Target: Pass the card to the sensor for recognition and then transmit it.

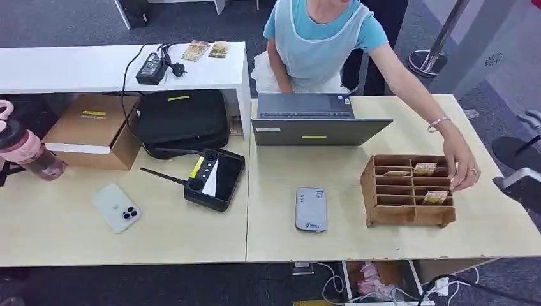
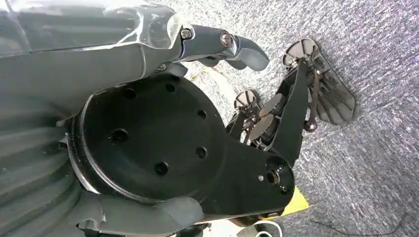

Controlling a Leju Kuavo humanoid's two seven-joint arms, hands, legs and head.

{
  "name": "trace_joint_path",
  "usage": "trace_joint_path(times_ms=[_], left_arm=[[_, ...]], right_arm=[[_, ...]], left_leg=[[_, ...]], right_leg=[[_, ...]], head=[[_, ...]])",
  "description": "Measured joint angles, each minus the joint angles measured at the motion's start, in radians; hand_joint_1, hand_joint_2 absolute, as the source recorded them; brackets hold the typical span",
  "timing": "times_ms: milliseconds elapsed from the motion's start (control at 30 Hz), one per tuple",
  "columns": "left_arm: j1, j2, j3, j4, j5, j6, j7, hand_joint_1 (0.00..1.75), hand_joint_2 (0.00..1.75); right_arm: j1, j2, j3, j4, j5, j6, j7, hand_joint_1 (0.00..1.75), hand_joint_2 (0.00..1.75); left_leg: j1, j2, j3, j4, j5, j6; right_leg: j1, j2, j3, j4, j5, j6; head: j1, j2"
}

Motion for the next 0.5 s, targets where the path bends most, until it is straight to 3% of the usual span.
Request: trace_joint_path(times_ms=[500], left_arm=[[0.0,0.0,0.0,0.0,-0.001,0.0,0.001,0.0,1.75]], right_arm=[[-0.006,0.03,-0.004,0.001,0.03,0.0,-0.002,0.0,1.75]], left_leg=[[0.0,0.0,0.0,0.0,0.0,0.0]], right_leg=[[0.0,0.0,0.0,0.0,0.0,0.0]], head=[[0.0,0.0]])
